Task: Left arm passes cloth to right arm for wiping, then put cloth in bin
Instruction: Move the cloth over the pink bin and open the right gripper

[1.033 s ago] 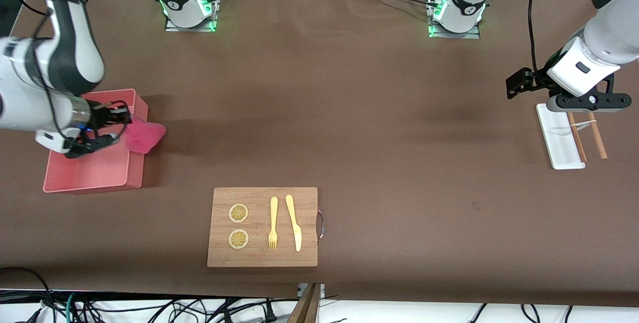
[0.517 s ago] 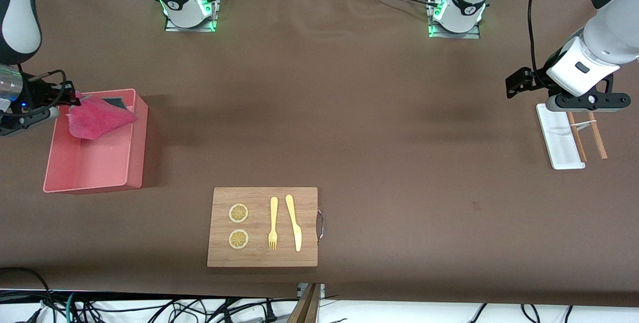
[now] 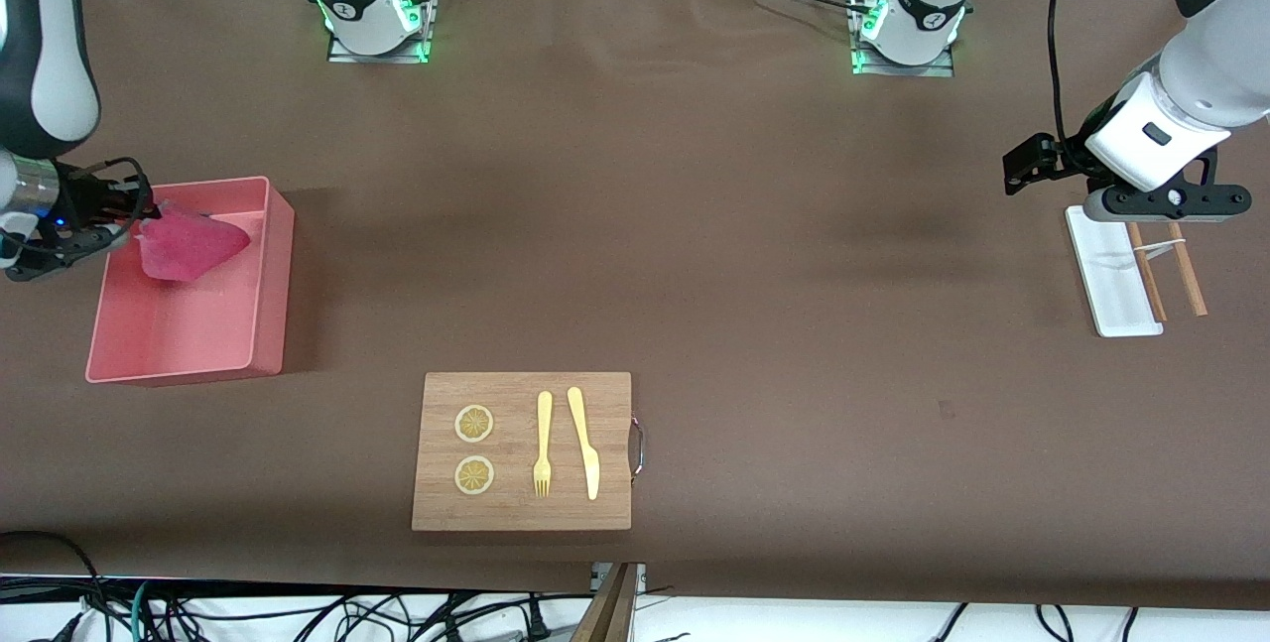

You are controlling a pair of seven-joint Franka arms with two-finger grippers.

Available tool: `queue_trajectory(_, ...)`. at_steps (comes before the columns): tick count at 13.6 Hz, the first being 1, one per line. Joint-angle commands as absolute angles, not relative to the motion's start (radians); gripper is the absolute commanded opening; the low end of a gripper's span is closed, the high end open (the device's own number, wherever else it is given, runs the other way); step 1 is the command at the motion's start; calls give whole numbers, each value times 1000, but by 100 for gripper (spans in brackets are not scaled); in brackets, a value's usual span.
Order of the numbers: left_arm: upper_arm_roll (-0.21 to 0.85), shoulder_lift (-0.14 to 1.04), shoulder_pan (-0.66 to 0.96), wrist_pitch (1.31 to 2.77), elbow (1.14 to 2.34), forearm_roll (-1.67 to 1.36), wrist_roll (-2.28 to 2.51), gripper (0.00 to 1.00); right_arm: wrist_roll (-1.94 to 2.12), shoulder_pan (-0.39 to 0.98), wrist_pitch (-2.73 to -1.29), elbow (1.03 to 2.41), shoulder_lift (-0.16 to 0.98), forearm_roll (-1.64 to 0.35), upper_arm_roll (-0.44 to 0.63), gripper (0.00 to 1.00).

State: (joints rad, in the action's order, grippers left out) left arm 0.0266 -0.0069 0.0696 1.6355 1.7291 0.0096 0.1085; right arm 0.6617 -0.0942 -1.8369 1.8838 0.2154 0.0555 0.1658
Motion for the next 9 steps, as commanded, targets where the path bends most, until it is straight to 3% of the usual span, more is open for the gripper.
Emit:
queue_trajectory(1, 17, -11, 77, 1617, 1717, -17, 84, 100, 661, -103, -1893, 1884, 276, 58, 158, 0)
queue_trajectory(2, 17, -11, 77, 1617, 1717, -17, 84, 100, 660, -103, -1908, 1884, 291, 57, 158, 0)
queue_trajectory(3, 17, -11, 77, 1617, 1717, -17, 84, 100, 660, -101, -1920, 1884, 299, 55, 158, 19)
queue_trajectory(4, 17, -11, 77, 1617, 1717, -17, 84, 100, 661, -101, -1927, 1882, 305, 49, 158, 64)
queue_trajectory(5, 17, -11, 78, 1617, 1717, -17, 84, 100, 664, -101, -1931, 1882, 302, 46, 158, 100)
queue_trajectory(9, 17, -11, 80, 1617, 1717, -17, 84, 100, 655, -100, -1918, 1878, 243, 9, 150, 100)
